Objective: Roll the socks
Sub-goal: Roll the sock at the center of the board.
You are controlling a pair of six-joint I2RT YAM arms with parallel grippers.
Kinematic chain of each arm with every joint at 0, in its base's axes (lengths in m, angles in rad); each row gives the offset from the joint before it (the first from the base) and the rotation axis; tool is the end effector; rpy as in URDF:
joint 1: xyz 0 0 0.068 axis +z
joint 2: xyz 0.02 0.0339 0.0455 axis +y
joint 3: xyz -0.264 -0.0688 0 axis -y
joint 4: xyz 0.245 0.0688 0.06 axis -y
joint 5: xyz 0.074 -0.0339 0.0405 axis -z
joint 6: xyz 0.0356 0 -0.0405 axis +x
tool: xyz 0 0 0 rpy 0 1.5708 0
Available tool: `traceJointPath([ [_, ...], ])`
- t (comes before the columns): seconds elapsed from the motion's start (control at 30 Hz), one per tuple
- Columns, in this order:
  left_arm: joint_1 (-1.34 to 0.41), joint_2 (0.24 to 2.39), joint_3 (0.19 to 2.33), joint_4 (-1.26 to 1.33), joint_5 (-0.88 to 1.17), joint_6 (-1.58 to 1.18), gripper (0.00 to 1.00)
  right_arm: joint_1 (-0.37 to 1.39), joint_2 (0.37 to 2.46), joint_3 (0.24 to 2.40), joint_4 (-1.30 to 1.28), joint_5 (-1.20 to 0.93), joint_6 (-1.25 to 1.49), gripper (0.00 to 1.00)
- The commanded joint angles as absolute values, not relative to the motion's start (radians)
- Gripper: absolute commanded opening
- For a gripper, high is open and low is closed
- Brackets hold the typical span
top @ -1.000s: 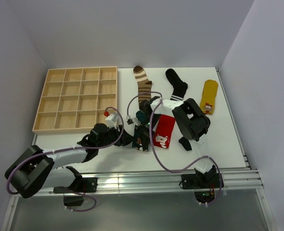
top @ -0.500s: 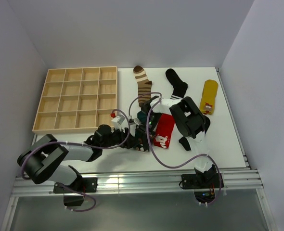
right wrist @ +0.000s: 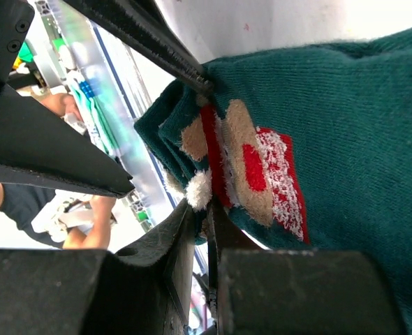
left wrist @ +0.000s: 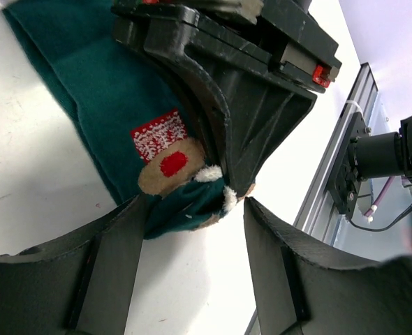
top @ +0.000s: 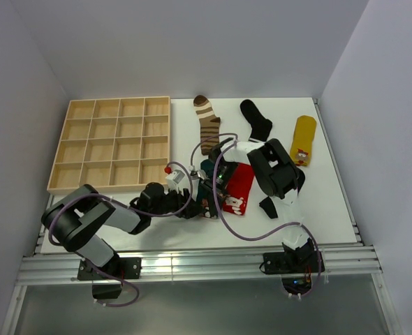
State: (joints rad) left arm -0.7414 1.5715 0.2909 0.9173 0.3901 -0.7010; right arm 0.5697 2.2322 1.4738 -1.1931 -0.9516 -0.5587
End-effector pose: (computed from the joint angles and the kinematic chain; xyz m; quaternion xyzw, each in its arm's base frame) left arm 0.1736 -0.1773 0.1219 0.1263 0.8052 -0.4876 0.3129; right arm 0.2926 0.2219 0.1090 0.3935 -0.7839 -0.4488 0.1707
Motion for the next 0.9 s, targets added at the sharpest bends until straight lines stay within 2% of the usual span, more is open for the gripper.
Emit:
traceJointPath([
  [0.0,-0.747,1.586,0.285,0.997,0.423,-0.715,0.62,0.558,2.256,1.508,-1.194,-0.968,-0.532,0.06],
  [0.23,-0.749,1.609,0.29,0.994,0.407,-0.749,0.57,0.554,2.27,1.517,-1.189,-0.965,-0.519,0.05],
  [0.4,-0.75,1.652,0.307,0.98,0.396,-0.807,0.4,0.552,2.269,1.511,-1.16,-0.957,-0.494,0.05],
  [0.47,-0.753,1.666,0.308,0.988,0.396,-0.822,0.37,0.552,2.263,1.509,-1.151,-0.948,-0.479,0.05],
  [0.57,-0.755,1.686,0.307,0.988,0.384,-0.851,0.27,0.552,2.257,1.509,-1.138,-0.945,-0.463,0.05],
  [0.6,-0.755,1.692,0.307,0.982,0.377,-0.865,0.21,0.552,2.253,1.506,-1.129,-0.942,-0.459,0.05],
  [0.67,-0.755,1.694,0.304,0.979,0.376,-0.88,0.15,0.552,2.244,1.5,-1.115,-0.93,-0.443,0.06],
  [0.77,-0.756,1.692,0.307,0.934,0.359,-0.908,0.02,0.551,2.212,1.479,-1.066,-0.902,-0.413,0.09],
  [0.87,-0.756,1.677,0.322,0.82,0.331,-0.939,0.0,0.546,2.162,1.45,-0.996,-0.87,-0.365,0.13],
])
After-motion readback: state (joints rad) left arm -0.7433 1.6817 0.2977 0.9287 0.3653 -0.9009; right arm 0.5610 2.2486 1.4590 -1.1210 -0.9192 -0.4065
